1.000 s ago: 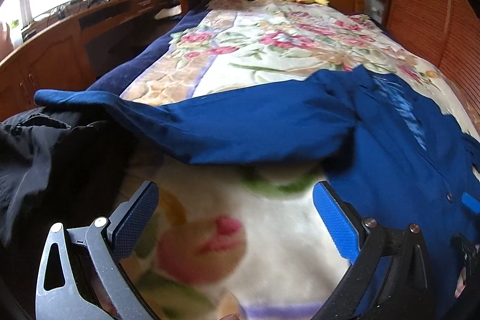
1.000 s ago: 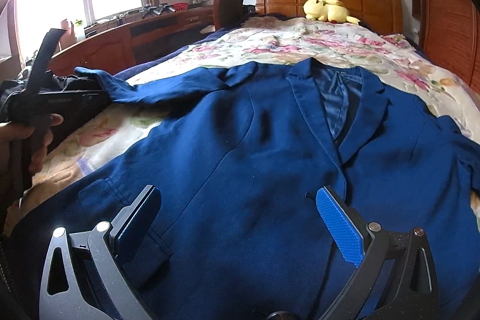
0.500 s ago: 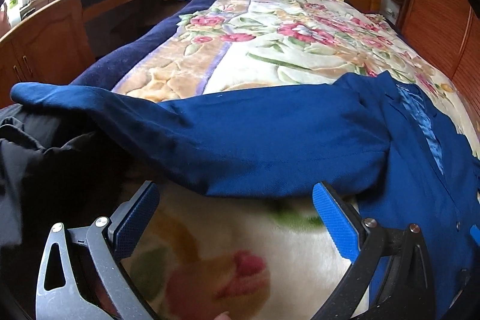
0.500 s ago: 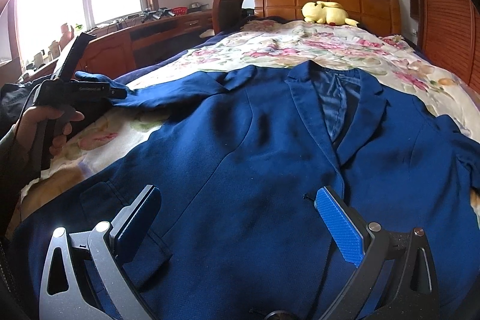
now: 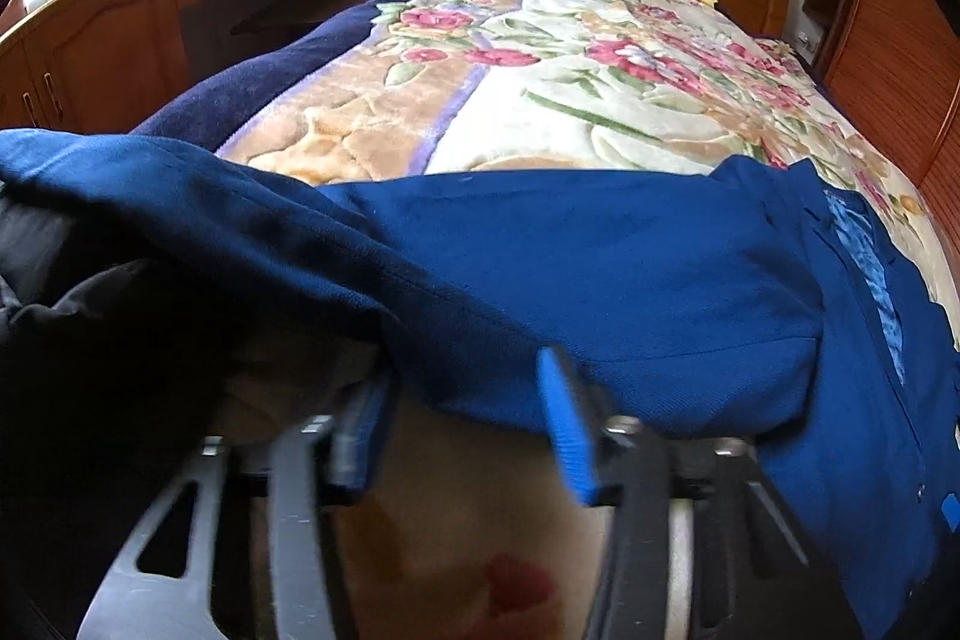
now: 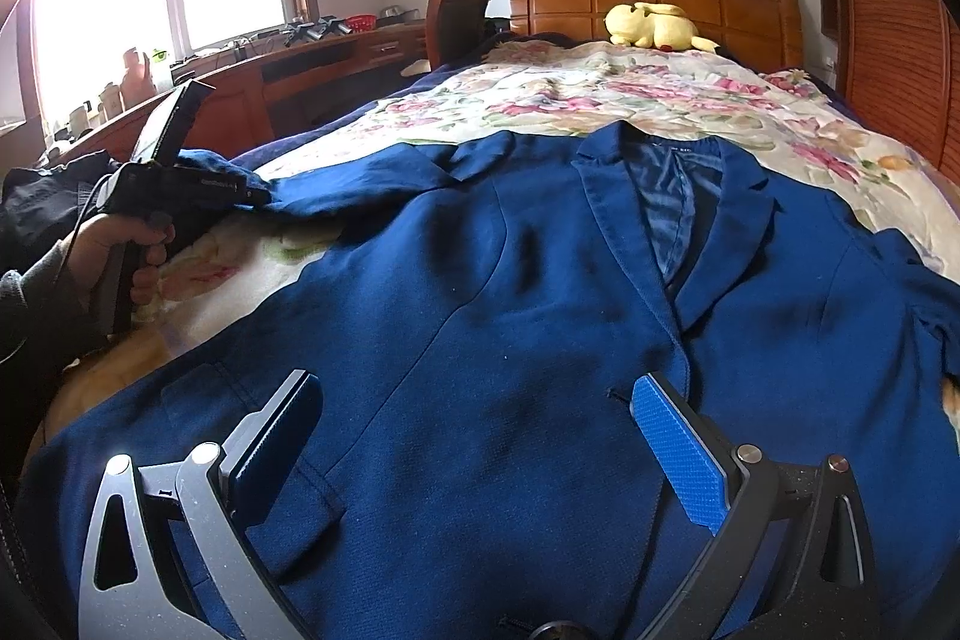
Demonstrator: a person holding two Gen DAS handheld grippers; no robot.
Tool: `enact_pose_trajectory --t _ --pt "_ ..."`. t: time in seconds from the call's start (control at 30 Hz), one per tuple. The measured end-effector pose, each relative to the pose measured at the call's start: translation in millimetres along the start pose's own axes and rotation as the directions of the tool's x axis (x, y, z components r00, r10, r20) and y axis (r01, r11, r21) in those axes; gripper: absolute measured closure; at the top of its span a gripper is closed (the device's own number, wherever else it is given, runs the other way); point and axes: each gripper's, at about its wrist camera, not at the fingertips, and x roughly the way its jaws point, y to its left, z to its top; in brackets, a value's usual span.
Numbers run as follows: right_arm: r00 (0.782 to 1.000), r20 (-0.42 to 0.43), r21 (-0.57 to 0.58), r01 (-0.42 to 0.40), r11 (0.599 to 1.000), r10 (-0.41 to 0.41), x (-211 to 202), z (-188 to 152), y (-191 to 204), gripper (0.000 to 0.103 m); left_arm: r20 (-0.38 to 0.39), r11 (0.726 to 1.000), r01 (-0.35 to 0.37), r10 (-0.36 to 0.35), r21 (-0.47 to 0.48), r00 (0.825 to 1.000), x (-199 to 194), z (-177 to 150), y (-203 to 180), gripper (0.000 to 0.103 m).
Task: Fold large clothes
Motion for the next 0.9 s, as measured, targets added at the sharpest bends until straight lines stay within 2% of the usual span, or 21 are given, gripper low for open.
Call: enact_pose_trajectory --t 0.03,0.1,0.23,0.37,0.6,0.8,0.9 --pt "1.000 -0.001 0.001 -0.001 1.000 0.001 0.3 0.1 -0.4 0.000 0.000 1.000 0.005 -0.005 0.001 1.000 1.3 0.3 0.4 0.077" --pt "1.000 -0.003 0.002 -0.003 1.000 0.003 0.8 0.4 -0.6 0.000 -0.010 1.000 0.010 -0.010 0.014 1.000 4.3 1.6 -0.4 0.087" --pt "1.000 -0.004 0.002 -0.003 1.000 0.003 1.8 0.6 -1.5 0.000 0.018 0.995 0.002 -0.004 0.099 1.000 -6.1 6.8 -18.9 0.097" --pt "1.000 -0.005 -0.002 -0.003 1.000 0.003 2.5 0.1 -0.5 0.000 0.099 0.983 -0.015 -0.003 0.183 0.995 -36.5 19.3 -47.3 0.099" --pt "1.000 0.014 -0.006 0.003 1.000 -0.002 -0.8 -0.1 0.6 0.000 0.146 0.962 0.033 -0.075 0.272 0.986 -77.3 45.5 -102.6 0.100" --pt "0.999 0.036 0.004 -0.002 1.000 0.001 -5.7 -2.0 -0.2 0.000 0.157 0.933 0.088 -0.151 0.348 0.976 -105.9 48.7 -161.6 0.100" --pt "0.999 0.041 0.010 -0.002 1.000 0.001 -5.4 -2.2 -1.9 0.000 0.131 0.931 0.104 -0.159 0.349 0.979 -109.8 41.1 -179.8 0.100"
